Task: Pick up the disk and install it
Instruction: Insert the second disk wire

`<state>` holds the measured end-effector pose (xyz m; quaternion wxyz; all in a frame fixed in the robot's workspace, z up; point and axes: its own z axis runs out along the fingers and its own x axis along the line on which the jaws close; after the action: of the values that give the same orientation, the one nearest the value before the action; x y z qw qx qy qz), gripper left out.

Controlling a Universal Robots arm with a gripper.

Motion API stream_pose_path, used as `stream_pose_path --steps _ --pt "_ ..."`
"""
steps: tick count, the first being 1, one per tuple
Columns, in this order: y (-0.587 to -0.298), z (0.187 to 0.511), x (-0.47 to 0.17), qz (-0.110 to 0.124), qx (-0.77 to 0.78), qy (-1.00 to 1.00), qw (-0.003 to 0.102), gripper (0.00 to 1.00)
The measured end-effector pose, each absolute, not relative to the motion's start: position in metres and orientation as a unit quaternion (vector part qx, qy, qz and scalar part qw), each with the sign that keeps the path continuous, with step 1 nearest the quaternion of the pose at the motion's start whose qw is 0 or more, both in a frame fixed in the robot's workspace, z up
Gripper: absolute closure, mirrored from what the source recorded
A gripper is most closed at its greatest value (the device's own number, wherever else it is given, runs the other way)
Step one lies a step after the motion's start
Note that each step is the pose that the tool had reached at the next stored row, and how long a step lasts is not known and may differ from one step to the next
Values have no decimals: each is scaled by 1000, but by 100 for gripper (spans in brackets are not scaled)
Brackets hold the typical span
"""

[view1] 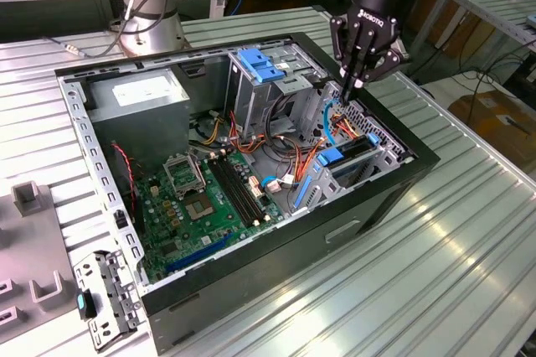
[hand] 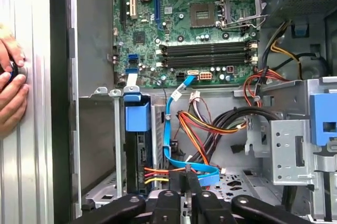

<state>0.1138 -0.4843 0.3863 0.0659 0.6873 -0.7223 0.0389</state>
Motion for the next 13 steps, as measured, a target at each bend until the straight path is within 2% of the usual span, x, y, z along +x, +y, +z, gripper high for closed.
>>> stream_pose_path --steps 1,2,7,13 --pt "-483 386 114 39 687 -722 66 83" --pt "-482 385 115 39 687 -722 66 76" --pt "-481 387 115 39 687 -722 67 76" --pt "-474 388 115 46 687 -722 76 76"
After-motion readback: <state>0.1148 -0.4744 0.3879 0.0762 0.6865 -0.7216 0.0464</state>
